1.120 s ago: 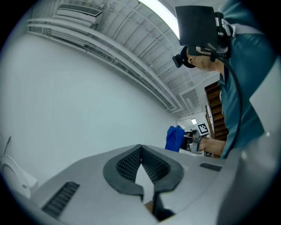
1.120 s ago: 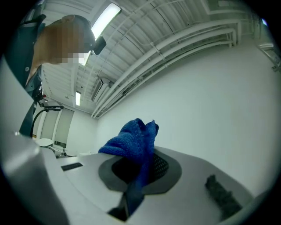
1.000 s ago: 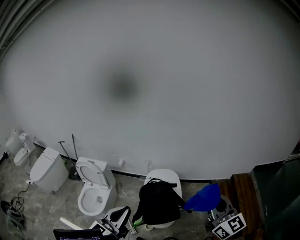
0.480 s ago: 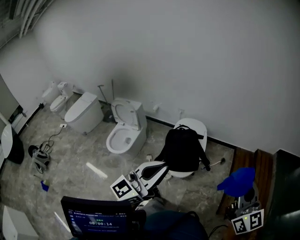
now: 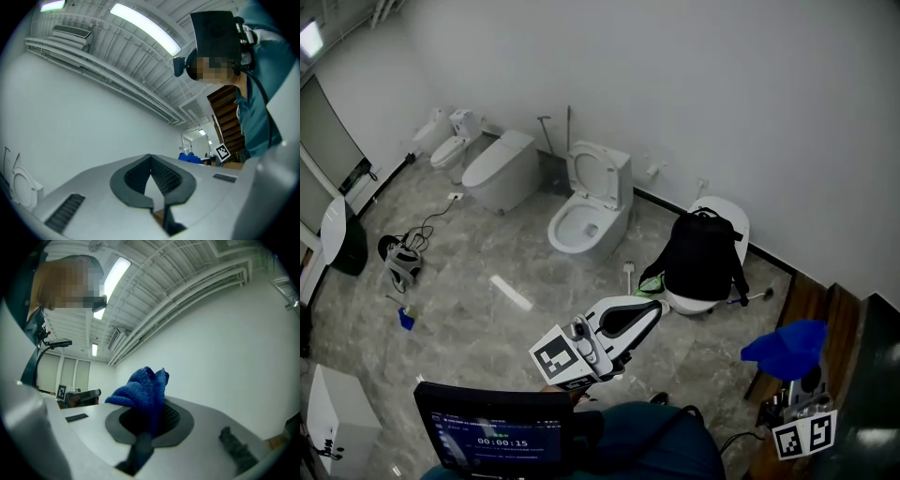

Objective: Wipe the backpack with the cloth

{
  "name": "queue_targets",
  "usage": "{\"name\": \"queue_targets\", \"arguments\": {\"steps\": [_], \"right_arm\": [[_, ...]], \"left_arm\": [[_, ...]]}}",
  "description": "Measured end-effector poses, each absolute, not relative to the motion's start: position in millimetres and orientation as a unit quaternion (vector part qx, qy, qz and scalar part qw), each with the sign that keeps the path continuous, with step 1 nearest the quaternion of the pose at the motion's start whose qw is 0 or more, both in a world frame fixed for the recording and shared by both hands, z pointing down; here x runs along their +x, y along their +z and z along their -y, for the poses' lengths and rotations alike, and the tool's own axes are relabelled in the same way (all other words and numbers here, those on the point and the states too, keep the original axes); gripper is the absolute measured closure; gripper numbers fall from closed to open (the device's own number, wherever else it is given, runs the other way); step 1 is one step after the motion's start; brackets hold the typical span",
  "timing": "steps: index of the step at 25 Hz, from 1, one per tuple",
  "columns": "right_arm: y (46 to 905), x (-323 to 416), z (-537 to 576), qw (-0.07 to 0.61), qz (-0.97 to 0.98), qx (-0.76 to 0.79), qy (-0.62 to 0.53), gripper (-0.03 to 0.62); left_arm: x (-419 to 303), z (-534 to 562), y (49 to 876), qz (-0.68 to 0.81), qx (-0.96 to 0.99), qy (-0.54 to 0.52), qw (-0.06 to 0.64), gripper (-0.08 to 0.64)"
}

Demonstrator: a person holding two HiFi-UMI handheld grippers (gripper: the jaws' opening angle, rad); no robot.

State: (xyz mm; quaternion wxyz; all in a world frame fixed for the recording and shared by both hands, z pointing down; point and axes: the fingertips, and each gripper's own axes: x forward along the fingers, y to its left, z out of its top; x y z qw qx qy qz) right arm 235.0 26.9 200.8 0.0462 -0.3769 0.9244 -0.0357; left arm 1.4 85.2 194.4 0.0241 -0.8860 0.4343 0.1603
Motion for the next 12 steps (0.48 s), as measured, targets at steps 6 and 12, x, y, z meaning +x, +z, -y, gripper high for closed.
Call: {"name": "queue_targets", "arguments": {"steps": [6, 12], "right_arm": [[196, 166, -99, 0.033, -0.927, -0.371, -0.047, 0.572], [197, 110, -175, 0.023, -0.925, -0.376, -0.059, 0.572]], "left_arm": [[-49, -165, 200, -0.424, -0.891, 0.161, 0.005, 0.555], [-89, -234, 222, -0.400, -0.901, 0.164, -0.030, 0.555]]}}
